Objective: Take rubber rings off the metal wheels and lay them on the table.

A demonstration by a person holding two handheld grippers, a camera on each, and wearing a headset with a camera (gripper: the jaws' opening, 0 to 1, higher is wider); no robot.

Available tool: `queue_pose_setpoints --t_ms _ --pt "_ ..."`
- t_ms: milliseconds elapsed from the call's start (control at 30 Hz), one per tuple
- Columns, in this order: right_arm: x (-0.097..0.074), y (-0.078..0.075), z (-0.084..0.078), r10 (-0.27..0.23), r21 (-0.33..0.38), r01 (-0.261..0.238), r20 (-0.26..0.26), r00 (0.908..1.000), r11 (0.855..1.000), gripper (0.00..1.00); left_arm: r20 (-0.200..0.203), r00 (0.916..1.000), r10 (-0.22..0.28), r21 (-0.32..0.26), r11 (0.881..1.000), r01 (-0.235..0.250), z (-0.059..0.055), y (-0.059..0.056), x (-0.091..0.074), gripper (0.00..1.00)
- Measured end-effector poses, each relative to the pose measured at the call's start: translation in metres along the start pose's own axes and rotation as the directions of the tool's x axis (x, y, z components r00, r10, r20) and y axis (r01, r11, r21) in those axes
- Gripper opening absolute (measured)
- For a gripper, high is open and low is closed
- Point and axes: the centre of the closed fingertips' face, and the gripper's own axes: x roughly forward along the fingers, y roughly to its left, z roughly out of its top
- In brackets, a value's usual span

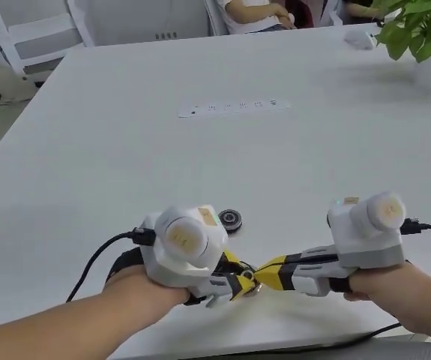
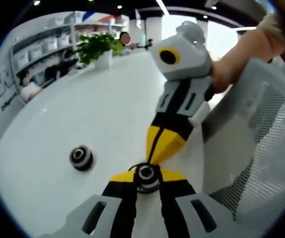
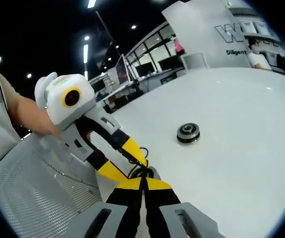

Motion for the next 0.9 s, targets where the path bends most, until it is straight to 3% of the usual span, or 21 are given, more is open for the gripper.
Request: queue_pose_setpoints --t_ms 367,900 --pt "0.0 -0.001 0.002 -0.002 0.004 0.002 0.009 1.0 1.0 0.0 0.02 0.9998 -0.01 -0.013 1.0 0.011 0.005 -0.001 -0.006 0.22" --pt "-0.002 0.001 0.008 0.009 0.004 -0.009 0.017 0.9998 1.0 0.0 0.047 0.9989 0.001 -0.041 0.999 0.001 0.006 0.002 -0.034 0.34"
